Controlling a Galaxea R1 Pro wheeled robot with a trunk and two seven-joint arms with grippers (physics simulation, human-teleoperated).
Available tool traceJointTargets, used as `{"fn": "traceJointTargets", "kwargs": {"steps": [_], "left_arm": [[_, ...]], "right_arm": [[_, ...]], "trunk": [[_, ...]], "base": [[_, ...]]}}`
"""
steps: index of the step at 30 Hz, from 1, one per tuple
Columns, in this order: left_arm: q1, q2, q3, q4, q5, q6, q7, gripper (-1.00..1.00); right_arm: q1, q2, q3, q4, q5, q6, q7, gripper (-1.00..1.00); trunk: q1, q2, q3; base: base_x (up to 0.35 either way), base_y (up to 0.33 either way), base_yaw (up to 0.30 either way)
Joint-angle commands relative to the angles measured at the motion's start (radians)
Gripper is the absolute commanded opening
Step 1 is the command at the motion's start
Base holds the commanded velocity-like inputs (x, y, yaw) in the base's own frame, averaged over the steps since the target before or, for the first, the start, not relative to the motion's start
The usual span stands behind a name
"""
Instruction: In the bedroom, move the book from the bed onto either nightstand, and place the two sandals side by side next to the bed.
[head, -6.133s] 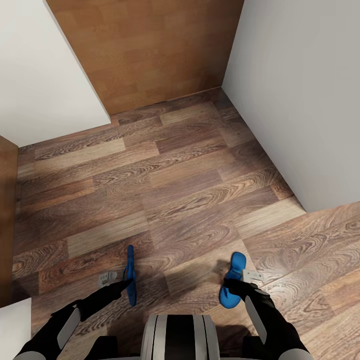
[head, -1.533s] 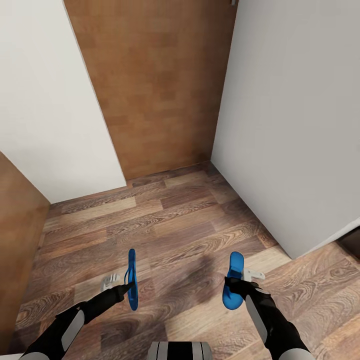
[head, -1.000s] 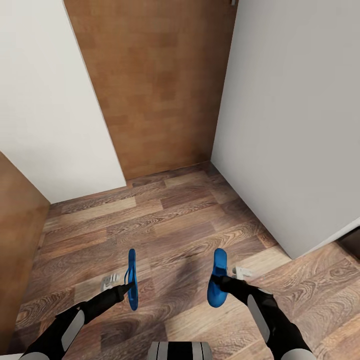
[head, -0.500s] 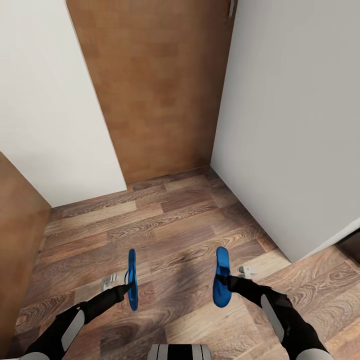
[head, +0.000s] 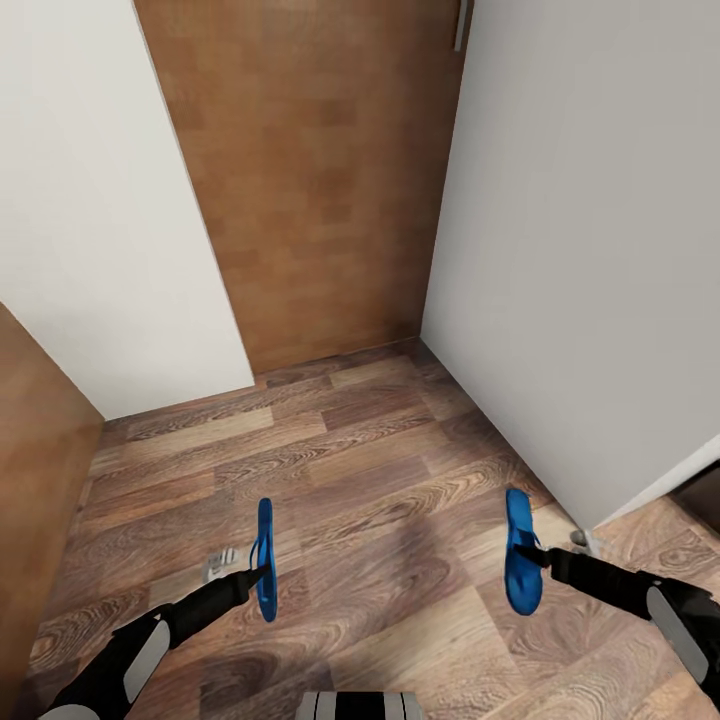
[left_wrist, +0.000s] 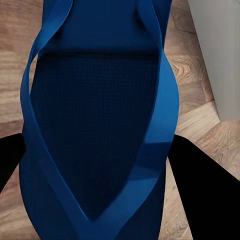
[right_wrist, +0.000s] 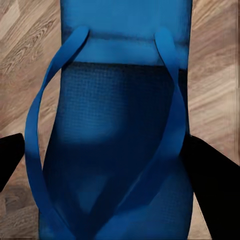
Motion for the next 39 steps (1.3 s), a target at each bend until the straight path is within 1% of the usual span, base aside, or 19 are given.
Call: {"fn": "traceJointTargets", "kwargs": {"steps": [1,3,5,6,9,10,12,13,14,16,17,19,22,25,29,34,39], "left_arm": [[0.000,0.000,0.001,0.001,0.008,0.010,-0.005,-1.00],[0.000,0.000,0.001,0.002,0.007,0.009,-0.006,-1.00],[0.002,0.000,0.002,0.003,0.006,0.009,-0.005,-1.00],[0.003,0.000,0.002,0.003,0.006,0.008,-0.005,-1.00],[0.004,0.000,0.001,0.003,0.005,0.007,-0.003,-1.00],[0.004,0.000,0.001,0.004,0.004,0.007,-0.003,-1.00],[0.004,0.000,0.001,0.004,0.004,0.007,-0.003,-1.00],[0.004,0.000,0.001,0.005,0.004,0.007,-0.003,-1.00],[0.005,0.002,0.000,0.018,0.004,0.006,-0.003,-1.00],[0.005,0.002,0.000,0.036,0.002,0.005,-0.003,-1.00],[0.005,0.002,0.000,0.048,0.001,0.005,-0.003,-1.00],[0.006,0.003,0.000,0.065,0.000,0.004,-0.003,-1.00],[0.006,0.002,0.000,0.087,-0.001,0.003,-0.003,-1.00],[0.006,0.000,-0.006,0.097,-0.003,0.002,-0.003,-1.00],[0.006,-0.002,-0.012,0.101,-0.003,0.002,-0.001,-1.00],[0.006,-0.018,-0.013,0.103,-0.003,0.001,0.002,-1.00],[0.006,-0.020,-0.013,0.103,-0.004,0.001,0.002,-1.00]], "right_arm": [[0.001,-0.021,-0.001,0.027,-0.010,0.009,0.018,-1.00],[0.003,-0.055,-0.002,0.064,-0.011,0.010,0.051,-1.00],[0.004,-0.087,-0.002,0.105,-0.012,0.008,0.107,-1.00],[0.004,-0.094,-0.002,0.118,-0.012,0.008,0.122,-1.00],[0.004,-0.138,-0.002,0.222,-0.012,0.003,0.208,-1.00],[0.004,-0.165,-0.002,0.295,-0.012,0.002,0.260,-1.00],[0.004,-0.182,-0.002,0.339,-0.012,0.001,0.297,-1.00],[0.004,-0.186,-0.002,0.353,-0.012,0.000,0.307,-1.00],[0.004,-0.196,-0.002,0.403,-0.012,-0.009,0.332,-1.00],[0.004,-0.199,-0.002,0.446,-0.012,-0.033,0.340,-1.00],[0.004,-0.201,-0.002,0.482,-0.012,-0.063,0.343,-1.00],[0.004,-0.202,-0.001,0.568,-0.012,-0.151,0.347,-1.00],[0.004,-0.203,-0.001,0.632,-0.012,-0.212,0.349,-1.00],[0.004,-0.203,-0.001,0.656,-0.012,-0.238,0.350,-1.00],[0.004,-0.203,0.000,0.675,-0.012,-0.249,0.349,-1.00],[0.004,-0.201,0.000,0.691,-0.011,-0.258,0.342,-1.00],[0.004,-0.200,0.000,0.694,-0.011,-0.260,0.336,-1.00]], "trunk": [[0.000,0.000,-0.001],[0.000,0.000,-0.001],[0.000,0.000,-0.001],[0.000,0.000,-0.001],[0.000,0.000,-0.001],[0.000,0.000,-0.001],[0.000,0.000,-0.001],[0.000,0.000,-0.001],[0.000,0.000,-0.001],[0.000,0.000,-0.001],[0.000,0.000,-0.001],[0.000,0.000,-0.001],[0.000,0.000,-0.001],[-0.002,0.000,0.011],[-0.003,0.001,0.026],[-0.006,0.003,0.046],[-0.006,0.003,0.046]], "base": [[0.000,0.000,0.000],[0.000,0.000,0.000],[0.000,0.000,0.000],[0.000,0.000,0.000],[0.000,0.000,0.000],[0.000,0.000,0.000],[0.000,0.000,0.000],[0.000,0.000,0.000],[0.000,0.000,0.000],[0.000,0.000,0.000],[0.000,0.000,0.000],[0.000,0.000,0.000],[0.000,0.000,0.000],[0.000,0.000,0.000],[0.000,0.000,0.000],[0.000,0.000,0.000],[0.000,0.000,0.000]]}}
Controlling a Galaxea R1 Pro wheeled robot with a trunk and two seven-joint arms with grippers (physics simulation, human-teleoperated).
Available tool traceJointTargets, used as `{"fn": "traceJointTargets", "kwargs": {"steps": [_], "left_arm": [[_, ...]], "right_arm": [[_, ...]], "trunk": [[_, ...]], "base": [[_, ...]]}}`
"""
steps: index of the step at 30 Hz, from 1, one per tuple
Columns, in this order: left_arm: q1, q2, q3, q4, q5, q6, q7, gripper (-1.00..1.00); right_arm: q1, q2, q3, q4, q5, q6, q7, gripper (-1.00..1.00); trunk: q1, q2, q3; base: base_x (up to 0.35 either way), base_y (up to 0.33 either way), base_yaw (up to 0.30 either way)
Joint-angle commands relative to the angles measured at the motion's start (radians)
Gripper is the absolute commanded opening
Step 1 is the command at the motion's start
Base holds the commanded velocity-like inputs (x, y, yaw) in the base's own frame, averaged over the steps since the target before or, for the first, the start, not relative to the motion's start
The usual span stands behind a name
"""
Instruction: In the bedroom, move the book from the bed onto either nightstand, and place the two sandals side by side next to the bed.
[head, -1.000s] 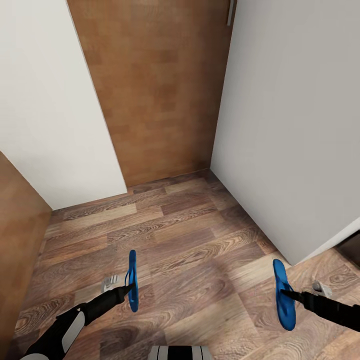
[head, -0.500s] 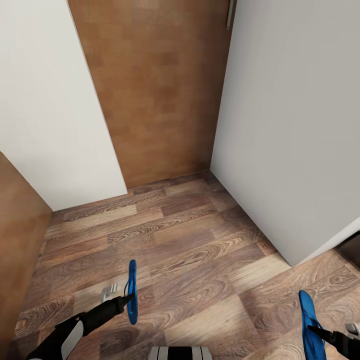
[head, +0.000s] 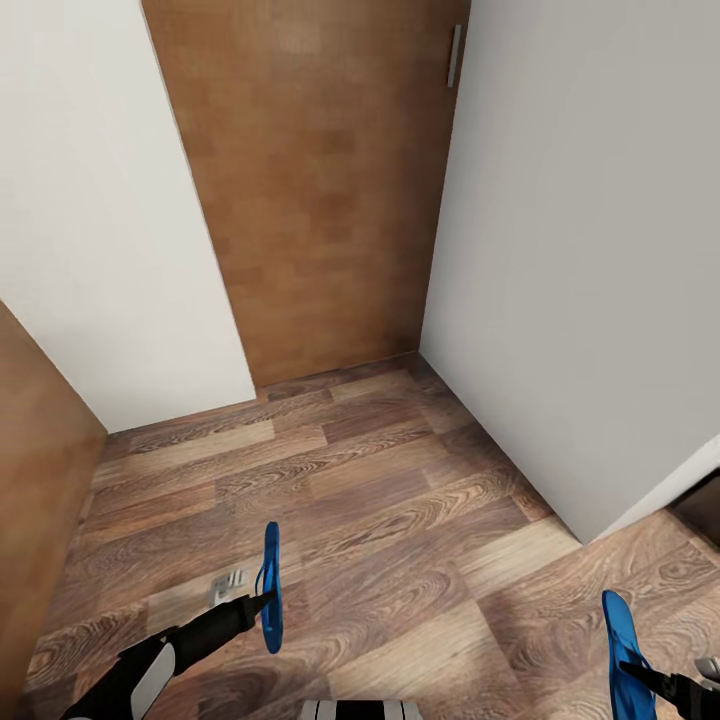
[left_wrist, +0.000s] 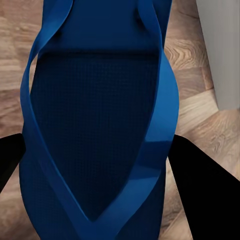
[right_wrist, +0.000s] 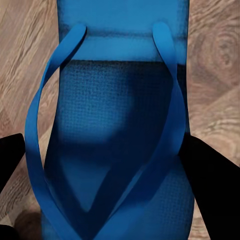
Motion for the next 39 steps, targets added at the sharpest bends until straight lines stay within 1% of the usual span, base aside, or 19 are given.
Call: {"fn": "traceJointTargets", "kwargs": {"steps": [1,7,24,39], "left_arm": [[0.000,0.000,0.002,0.000,0.008,0.010,-0.004,-1.00],[0.000,-0.001,0.002,0.000,0.009,0.000,-0.004,-1.00],[0.000,-0.001,0.001,0.002,0.010,-0.005,-0.004,-1.00],[0.000,-0.002,0.001,0.002,0.010,-0.005,-0.004,-1.00]], "right_arm": [[0.000,0.000,-0.006,0.000,0.000,0.011,0.004,-1.00],[0.000,0.000,-0.006,0.000,0.000,0.011,0.004,-1.00],[0.000,0.001,-0.006,0.005,0.000,0.010,0.004,-1.00],[0.000,0.005,-0.005,0.004,0.000,0.011,0.005,-1.00]], "trunk": [[0.000,0.000,0.000],[0.000,0.000,0.003],[0.000,0.000,0.015],[0.000,0.000,0.015]], "base": [[0.000,0.000,0.000],[0.000,0.000,-0.143],[0.000,0.000,-0.249],[0.000,0.000,-0.014]]}}
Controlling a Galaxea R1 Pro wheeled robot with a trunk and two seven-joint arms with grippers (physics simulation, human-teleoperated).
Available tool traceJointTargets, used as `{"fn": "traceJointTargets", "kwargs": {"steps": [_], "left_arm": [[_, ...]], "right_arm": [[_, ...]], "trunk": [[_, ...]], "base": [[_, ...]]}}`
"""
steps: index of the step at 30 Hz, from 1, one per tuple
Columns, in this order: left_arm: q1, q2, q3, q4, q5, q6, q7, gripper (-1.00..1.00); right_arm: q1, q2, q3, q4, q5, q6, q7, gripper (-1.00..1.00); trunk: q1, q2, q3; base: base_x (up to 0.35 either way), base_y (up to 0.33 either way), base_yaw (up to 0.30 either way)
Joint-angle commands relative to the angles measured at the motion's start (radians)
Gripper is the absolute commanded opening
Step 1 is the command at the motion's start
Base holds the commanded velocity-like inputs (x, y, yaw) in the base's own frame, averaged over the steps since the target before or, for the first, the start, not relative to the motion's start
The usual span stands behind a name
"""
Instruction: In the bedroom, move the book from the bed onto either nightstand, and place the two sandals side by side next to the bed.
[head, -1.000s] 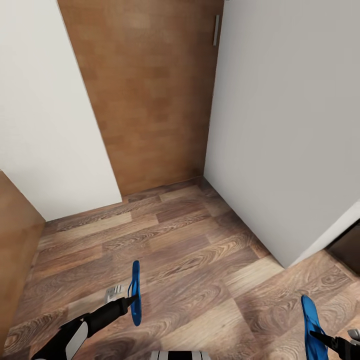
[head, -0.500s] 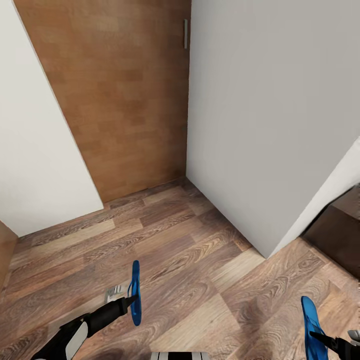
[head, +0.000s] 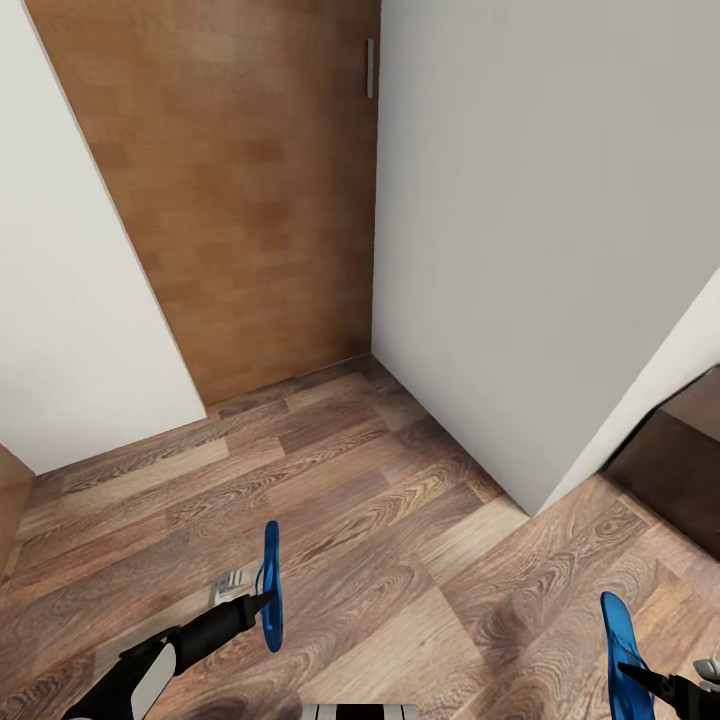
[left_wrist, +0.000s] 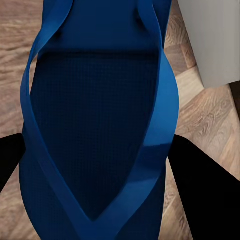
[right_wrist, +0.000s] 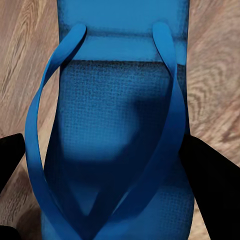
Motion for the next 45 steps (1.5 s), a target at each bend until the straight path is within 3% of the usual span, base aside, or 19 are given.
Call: {"fn": "traceJointTargets", "kwargs": {"steps": [1,12,24,29,30,32,36,41,45], "left_arm": [[0.000,0.000,0.002,0.000,0.008,0.010,-0.004,-1.00],[0.000,-0.001,0.002,0.001,0.008,0.010,-0.004,-1.00],[0.000,-0.002,0.002,0.020,0.007,0.006,-0.002,-1.00],[0.000,0.000,0.002,0.037,0.006,-0.078,0.050,-1.00],[0.000,0.000,0.002,0.040,0.004,-0.091,0.062,-1.00],[0.000,0.000,0.001,0.051,-0.007,-0.107,0.078,-1.00],[0.000,0.000,0.002,0.057,-0.029,-0.114,0.084,-1.00],[0.000,-0.001,-0.001,0.094,-0.058,-0.118,0.085,-1.00],[0.000,0.001,-0.002,0.166,-0.082,-0.172,0.082,-1.00]], "right_arm": [[0.000,0.000,-0.006,0.000,0.000,0.011,0.004,-1.00],[0.000,0.001,-0.006,-0.001,0.000,0.011,0.004,-1.00],[0.000,0.002,-0.006,0.000,0.001,0.011,0.002,-1.00],[0.000,0.005,-0.004,0.002,0.002,-0.024,-0.015,-1.00],[0.000,0.010,-0.004,0.003,0.003,-0.061,-0.035,-1.00],[0.000,0.046,-0.004,0.009,0.004,-0.146,-0.116,-1.00],[0.000,0.108,-0.003,0.019,0.005,-0.188,-0.199,-1.00],[0.000,0.128,-0.002,0.020,0.003,-0.197,-0.220,-1.00],[-0.001,0.151,-0.002,0.020,0.004,-0.199,-0.230,-1.00]], "trunk": [[0.000,0.000,-0.001],[0.000,0.000,-0.002],[0.000,0.000,0.002],[0.000,0.000,0.004],[0.000,0.000,0.005],[0.000,0.000,0.005],[0.000,0.000,0.007],[0.000,0.000,0.009],[0.000,0.000,0.011]], "base": [[0.000,0.000,0.000],[0.000,0.000,-0.006],[0.000,0.000,-0.233],[0.000,0.000,-0.277],[0.000,0.000,-0.277],[0.000,0.000,-0.277],[0.000,0.000,-0.277],[0.000,0.000,-0.273],[0.000,0.000,-0.270]]}}
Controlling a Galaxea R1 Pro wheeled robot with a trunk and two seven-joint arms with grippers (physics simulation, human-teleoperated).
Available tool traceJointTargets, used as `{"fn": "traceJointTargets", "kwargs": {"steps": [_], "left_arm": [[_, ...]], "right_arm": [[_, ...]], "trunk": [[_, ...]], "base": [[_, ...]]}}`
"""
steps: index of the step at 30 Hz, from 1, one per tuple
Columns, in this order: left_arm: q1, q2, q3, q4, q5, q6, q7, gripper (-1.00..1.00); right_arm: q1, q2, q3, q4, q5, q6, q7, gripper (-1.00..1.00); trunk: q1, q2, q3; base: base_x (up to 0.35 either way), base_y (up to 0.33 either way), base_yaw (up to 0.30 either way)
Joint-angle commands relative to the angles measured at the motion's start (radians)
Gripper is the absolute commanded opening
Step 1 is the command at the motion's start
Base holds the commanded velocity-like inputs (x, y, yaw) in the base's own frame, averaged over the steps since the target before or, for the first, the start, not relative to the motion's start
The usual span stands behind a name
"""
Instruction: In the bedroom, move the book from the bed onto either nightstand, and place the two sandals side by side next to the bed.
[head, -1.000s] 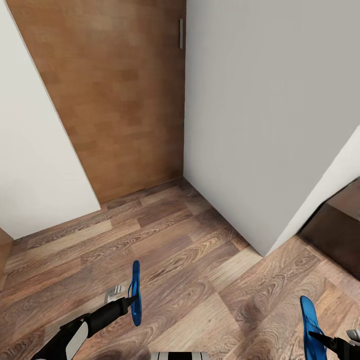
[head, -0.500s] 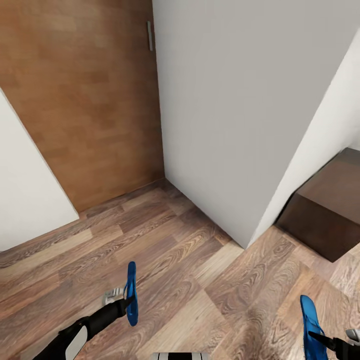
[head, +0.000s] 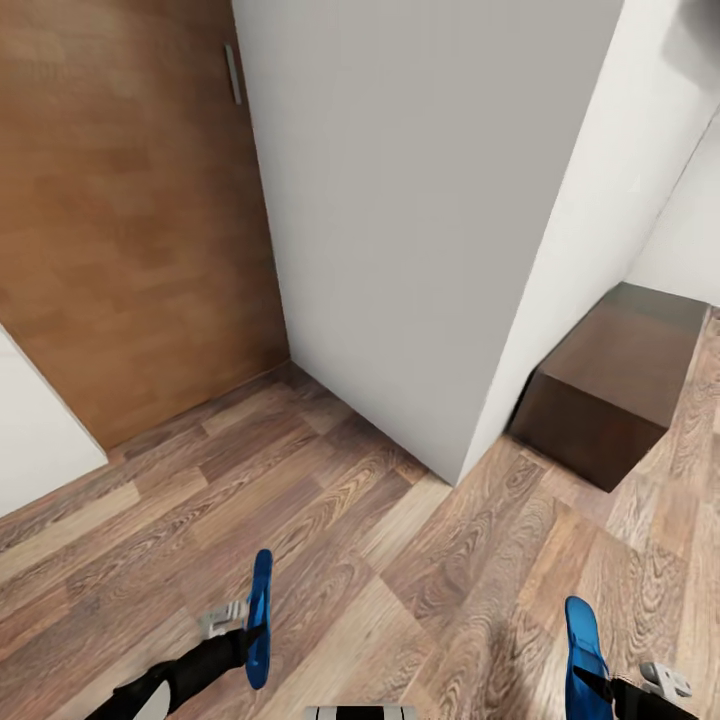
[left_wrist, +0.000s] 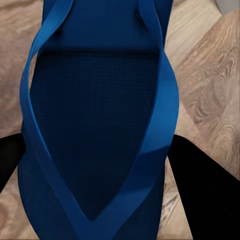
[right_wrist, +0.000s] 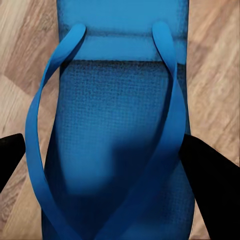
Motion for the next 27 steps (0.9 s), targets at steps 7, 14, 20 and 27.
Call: {"fn": "traceJointTargets", "kwargs": {"steps": [7,14,20,27], "left_arm": [[0.000,-0.016,0.004,0.025,-0.023,-0.042,-0.007,-1.00],[0.000,-0.034,0.003,0.027,-0.054,-0.045,-0.005,-1.00],[0.000,-0.038,0.003,0.027,-0.057,-0.045,-0.006,-1.00],[0.000,-0.038,0.003,0.028,-0.057,-0.045,-0.006,-1.00]], "right_arm": [[0.000,0.023,-0.008,0.005,0.002,-0.035,-0.011,-1.00],[0.000,0.024,-0.008,0.005,0.002,-0.057,-0.024,-1.00],[0.000,0.024,-0.008,0.004,0.001,-0.057,-0.026,-1.00],[0.000,0.024,-0.008,0.005,0.001,-0.058,-0.024,-1.00]], "trunk": [[0.000,0.000,0.002],[0.000,0.000,0.004],[0.000,0.000,0.004],[0.000,0.000,0.004]], "base": [[0.000,0.000,-0.277],[0.000,0.000,-0.234],[0.000,0.000,-0.037],[0.000,0.000,-0.002]]}}
